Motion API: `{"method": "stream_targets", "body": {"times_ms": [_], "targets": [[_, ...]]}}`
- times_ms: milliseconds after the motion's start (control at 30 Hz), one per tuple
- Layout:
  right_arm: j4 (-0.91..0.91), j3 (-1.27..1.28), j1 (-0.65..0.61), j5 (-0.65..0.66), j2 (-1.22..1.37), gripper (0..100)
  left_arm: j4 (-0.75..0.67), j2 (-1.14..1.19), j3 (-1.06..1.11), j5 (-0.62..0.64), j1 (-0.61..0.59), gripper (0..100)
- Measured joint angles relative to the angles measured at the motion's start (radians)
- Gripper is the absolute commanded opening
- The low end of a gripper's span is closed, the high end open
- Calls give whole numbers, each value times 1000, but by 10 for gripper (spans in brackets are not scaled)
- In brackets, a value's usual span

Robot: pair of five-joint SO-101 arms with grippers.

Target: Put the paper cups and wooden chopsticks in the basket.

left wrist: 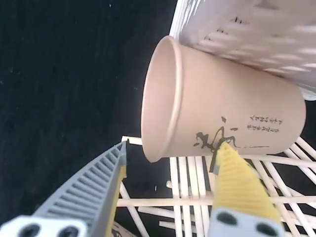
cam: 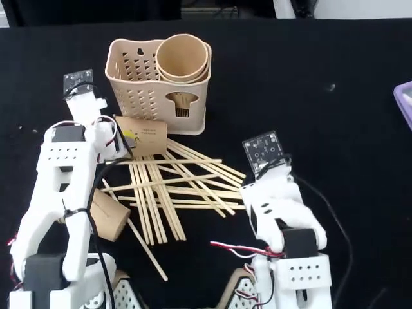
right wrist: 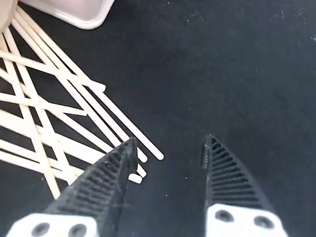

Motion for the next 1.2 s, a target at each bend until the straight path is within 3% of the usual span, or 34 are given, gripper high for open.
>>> {"method": "stream_targets", "body": {"times_ms": [333, 533, 667, 833, 1000, 1200], "targets": [[0, 6, 0, 0, -18, 218, -11, 0, 68, 0, 137, 208], [-3, 23, 0, 0, -18, 218, -11, 0, 86, -86, 235, 202], [-3, 23, 0, 0, -18, 218, -11, 0, 86, -107, 247, 200], [-3, 23, 0, 0, -18, 218, 40, 0, 86, -110, 247, 82], [-3, 23, 0, 0, -18, 218, 81, 0, 86, -158, 250, 35], [-3, 23, 0, 0, -18, 218, 138, -12, 87, -166, 253, 32]]}}
